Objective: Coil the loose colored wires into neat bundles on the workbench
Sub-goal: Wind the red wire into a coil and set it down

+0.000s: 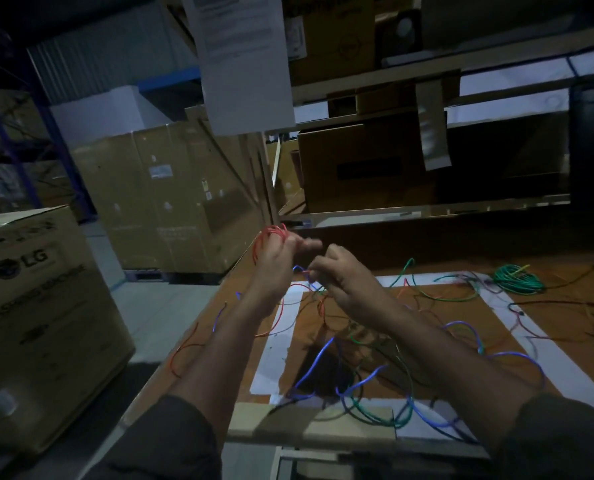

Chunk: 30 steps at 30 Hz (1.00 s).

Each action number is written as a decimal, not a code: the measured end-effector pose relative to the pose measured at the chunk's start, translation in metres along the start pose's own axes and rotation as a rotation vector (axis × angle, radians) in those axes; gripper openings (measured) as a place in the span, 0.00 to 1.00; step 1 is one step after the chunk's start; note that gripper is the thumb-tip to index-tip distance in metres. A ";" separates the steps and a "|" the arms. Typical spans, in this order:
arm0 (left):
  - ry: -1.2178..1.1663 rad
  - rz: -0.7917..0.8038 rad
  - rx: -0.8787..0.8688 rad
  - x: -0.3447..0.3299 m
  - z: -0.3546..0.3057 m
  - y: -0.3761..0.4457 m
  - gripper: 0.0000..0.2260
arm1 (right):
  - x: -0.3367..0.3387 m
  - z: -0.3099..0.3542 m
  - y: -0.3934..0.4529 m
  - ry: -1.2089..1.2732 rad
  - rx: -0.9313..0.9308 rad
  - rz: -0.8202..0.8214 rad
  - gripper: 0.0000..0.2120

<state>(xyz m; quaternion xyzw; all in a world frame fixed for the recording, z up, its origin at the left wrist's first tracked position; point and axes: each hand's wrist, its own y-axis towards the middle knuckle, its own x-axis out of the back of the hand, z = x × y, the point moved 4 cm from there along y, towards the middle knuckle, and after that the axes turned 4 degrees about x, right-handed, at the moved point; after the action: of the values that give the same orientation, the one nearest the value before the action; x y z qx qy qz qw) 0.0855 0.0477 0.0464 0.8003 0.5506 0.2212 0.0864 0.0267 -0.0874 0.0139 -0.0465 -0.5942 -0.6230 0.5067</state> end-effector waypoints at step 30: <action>-0.768 -0.169 -0.106 0.042 -0.022 0.009 0.14 | 0.004 -0.031 -0.017 -0.244 -0.063 0.168 0.07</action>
<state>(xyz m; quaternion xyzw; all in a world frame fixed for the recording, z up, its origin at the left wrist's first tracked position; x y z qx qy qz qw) 0.0959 0.0803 0.0805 0.7709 0.5300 -0.0741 0.3455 0.0299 -0.1183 -0.0043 -0.1873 -0.6255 -0.5864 0.4794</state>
